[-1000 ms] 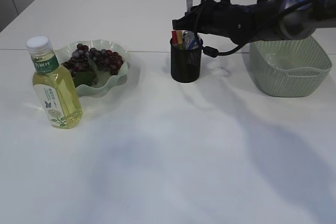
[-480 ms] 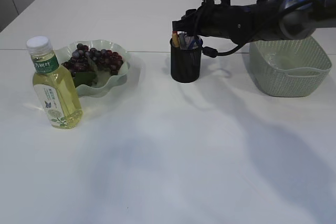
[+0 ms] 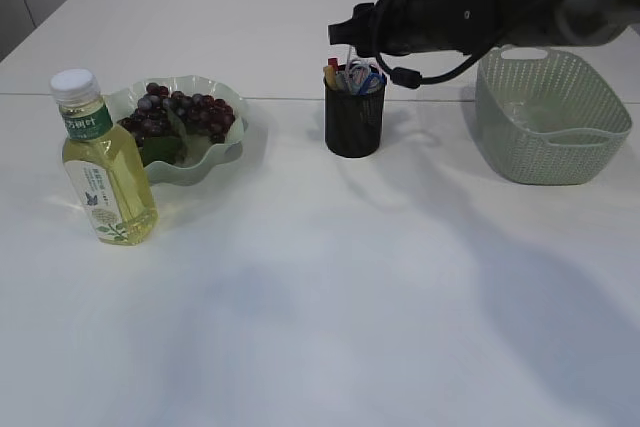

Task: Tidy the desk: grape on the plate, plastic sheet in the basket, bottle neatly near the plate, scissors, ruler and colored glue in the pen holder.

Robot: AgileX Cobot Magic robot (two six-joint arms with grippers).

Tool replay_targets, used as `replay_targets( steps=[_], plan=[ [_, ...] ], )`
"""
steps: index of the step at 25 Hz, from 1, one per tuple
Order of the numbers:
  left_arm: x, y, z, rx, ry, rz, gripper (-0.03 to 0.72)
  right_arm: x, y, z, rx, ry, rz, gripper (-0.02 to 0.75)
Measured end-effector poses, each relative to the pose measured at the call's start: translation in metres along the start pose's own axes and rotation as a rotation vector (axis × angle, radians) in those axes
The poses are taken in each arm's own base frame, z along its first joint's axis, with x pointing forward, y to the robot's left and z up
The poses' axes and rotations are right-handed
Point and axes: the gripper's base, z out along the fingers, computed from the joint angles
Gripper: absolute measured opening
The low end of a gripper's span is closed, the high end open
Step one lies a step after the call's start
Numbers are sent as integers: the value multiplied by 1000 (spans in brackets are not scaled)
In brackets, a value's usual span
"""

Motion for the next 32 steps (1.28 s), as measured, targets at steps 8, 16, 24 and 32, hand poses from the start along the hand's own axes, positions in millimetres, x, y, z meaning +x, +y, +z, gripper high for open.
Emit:
replay_targets(
  steps=[8,16,24,32],
  plan=[
    [-7,-1,-9,25,-139,31,347,-54,4,-88,-21,159,22,351],
    [7,2,-31,34,-198,33,488,-87,17,-196,-125,319,112,396],
    [40,9,-73,69,-322,24,512,-81,25,-260,-235,532,14,407],
    [87,16,-111,116,-421,44,498,-78,24,-327,-230,417,-5,407]
  ],
)
